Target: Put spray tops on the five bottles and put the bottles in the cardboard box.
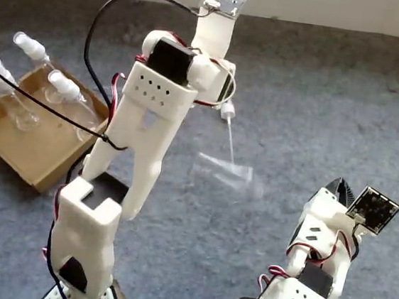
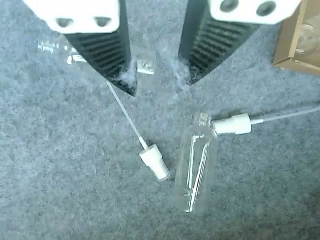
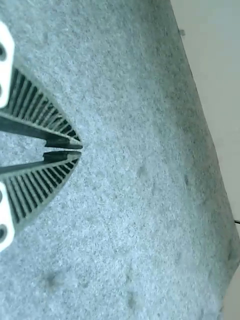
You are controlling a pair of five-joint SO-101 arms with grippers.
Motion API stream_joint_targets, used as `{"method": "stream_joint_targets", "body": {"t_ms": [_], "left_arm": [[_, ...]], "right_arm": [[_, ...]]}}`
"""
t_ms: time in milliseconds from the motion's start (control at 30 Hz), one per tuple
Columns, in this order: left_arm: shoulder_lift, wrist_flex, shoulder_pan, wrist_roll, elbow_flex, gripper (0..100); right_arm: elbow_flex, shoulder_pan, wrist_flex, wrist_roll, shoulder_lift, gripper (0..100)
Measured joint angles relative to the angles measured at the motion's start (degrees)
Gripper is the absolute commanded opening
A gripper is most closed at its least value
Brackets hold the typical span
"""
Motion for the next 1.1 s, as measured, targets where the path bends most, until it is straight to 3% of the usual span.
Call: {"method": "stream_joint_targets", "body": {"t_ms": [400,800,1100], "left_arm": [[-11.69,0.0,0.0,0.0,19.34,8],[-12.04,0.0,0.0,-0.44,23.3,8],[-14.95,0.0,-2.02,-18.37,23.3,8]], "right_arm": [[0.0,0.0,0.0,0.0,0.0,0.5],[0.0,0.0,0.0,0.0,0.0,0.5],[0.0,0.0,0.0,0.0,0.0,0.5]]}}
